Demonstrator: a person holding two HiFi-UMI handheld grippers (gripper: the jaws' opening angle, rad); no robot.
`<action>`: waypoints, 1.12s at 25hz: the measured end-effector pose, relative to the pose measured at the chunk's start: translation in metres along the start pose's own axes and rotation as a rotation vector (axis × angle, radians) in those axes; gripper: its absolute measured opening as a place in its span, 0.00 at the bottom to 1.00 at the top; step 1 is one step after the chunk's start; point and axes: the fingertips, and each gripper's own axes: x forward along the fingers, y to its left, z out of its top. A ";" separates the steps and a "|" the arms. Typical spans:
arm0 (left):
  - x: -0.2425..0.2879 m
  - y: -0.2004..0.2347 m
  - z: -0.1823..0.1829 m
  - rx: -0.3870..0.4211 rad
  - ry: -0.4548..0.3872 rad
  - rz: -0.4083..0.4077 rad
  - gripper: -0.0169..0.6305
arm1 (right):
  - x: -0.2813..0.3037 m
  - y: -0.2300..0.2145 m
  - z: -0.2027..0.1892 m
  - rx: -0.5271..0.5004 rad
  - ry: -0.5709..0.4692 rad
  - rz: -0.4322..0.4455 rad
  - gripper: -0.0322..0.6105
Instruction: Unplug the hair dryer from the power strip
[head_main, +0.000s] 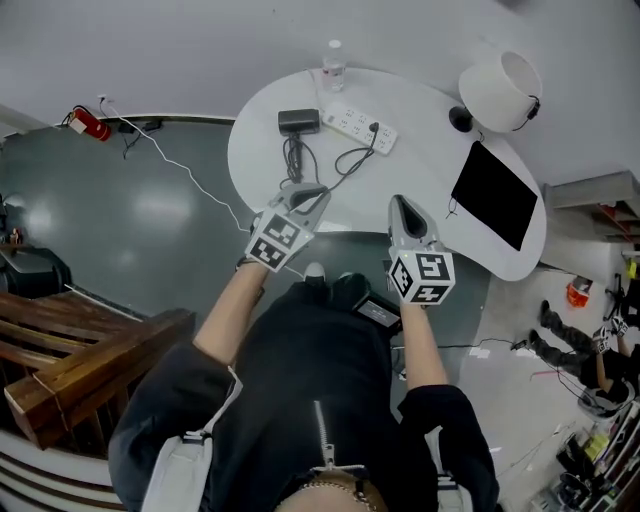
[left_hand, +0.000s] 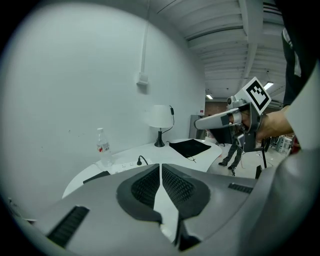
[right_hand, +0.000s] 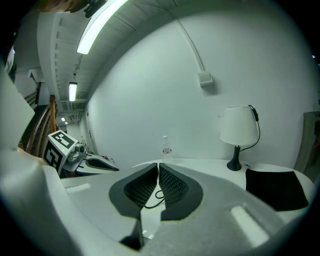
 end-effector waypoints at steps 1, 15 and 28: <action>0.004 0.003 0.000 0.002 0.003 -0.003 0.06 | 0.003 -0.003 0.000 0.001 0.001 -0.003 0.06; 0.072 0.056 0.029 0.110 0.049 0.006 0.06 | 0.065 -0.056 0.016 0.008 0.019 0.038 0.06; 0.130 0.101 0.038 0.324 0.173 -0.034 0.06 | 0.111 -0.097 0.010 0.036 0.061 0.071 0.06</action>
